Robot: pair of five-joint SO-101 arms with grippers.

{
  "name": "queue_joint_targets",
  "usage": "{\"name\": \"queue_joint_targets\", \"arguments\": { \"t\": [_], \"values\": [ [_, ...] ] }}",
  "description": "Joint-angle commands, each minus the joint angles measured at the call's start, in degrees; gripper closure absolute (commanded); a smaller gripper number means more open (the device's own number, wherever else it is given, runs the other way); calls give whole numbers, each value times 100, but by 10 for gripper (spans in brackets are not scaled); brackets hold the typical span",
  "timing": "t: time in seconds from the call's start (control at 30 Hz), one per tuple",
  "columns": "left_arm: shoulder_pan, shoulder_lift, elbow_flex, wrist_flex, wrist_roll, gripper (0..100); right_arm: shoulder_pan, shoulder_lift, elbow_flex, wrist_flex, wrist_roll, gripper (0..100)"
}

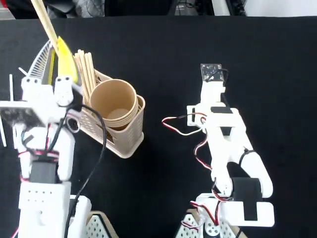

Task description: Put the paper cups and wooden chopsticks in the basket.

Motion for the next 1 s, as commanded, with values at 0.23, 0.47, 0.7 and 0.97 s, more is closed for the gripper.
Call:
{"name": "queue_joint_targets", "arguments": {
  "t": [0.23,0.47,0.7,0.97],
  "values": [
    [-505,1002,66,-633,615,971,-79,-127,-31,-70,-9,984],
    [-479,1116,127,-598,615,970,-79,-127,-31,-70,-9,984],
    [-462,1055,251,185,615,829,-79,-127,-31,-70,-9,984],
    [-831,1116,-1930,3059,607,822,-79,-127,-40,-70,-9,984]
  ]
}}
